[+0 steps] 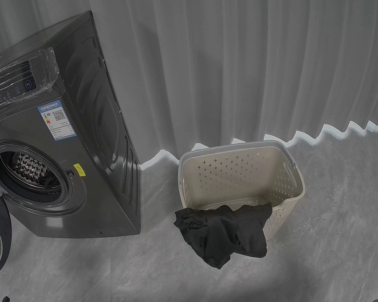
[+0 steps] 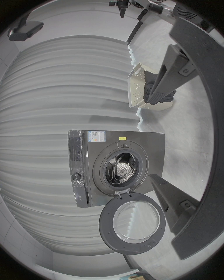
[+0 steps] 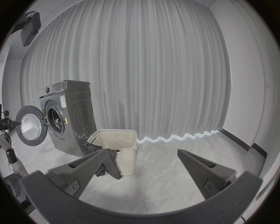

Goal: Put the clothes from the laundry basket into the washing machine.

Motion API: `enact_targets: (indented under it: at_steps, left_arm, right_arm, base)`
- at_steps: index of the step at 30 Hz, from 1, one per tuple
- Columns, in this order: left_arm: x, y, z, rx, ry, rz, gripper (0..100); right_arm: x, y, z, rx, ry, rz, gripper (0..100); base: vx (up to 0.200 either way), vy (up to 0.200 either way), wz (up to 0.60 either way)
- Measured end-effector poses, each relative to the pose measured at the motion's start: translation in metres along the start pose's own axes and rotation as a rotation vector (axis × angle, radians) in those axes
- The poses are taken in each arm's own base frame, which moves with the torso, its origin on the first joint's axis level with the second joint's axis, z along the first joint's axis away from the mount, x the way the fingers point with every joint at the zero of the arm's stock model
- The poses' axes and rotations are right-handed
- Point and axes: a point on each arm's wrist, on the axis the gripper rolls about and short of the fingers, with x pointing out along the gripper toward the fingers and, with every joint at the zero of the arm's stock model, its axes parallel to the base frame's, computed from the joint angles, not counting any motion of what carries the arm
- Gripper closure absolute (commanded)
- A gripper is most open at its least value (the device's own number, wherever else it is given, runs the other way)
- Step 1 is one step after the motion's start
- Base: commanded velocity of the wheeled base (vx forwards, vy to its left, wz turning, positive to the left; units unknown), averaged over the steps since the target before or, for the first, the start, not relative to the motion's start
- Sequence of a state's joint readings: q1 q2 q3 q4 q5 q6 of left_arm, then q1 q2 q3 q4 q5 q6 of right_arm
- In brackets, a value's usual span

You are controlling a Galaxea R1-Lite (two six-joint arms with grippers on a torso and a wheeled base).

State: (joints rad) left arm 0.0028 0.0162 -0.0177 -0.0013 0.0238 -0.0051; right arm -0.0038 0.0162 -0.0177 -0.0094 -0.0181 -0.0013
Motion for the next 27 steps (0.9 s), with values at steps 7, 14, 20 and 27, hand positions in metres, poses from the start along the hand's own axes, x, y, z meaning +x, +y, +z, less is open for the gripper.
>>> enact_targets:
  at_steps: [7,14,20,27]
  left_arm:
    - [0.0000,0.0000,0.0000,0.001,0.000,0.000,0]
    - [0.0000,0.0000,0.0000,0.000,0.000,0.000,0]
    - [0.0000,0.0000,0.0000,0.000,0.000,0.001,0]
    - [0.0000,0.0000,0.0000,0.001,0.000,0.000,0]
  right_arm:
    - [0.0000,0.0000,0.0001,0.000,-0.001,-0.001,0]
    - [0.0000,0.0000,0.0002,0.001,-0.001,-0.002,0]
    - [0.0000,0.0001,0.0000,0.010,0.000,0.004,0]
    - [-0.0002,0.0005,0.0020,0.001,-0.016,0.021,0]
  base:
    - [0.000,0.029,0.00]
    - [0.029,0.000,0.00]
    - [0.167,0.000,0.00]
    - [0.000,0.000,0.00]
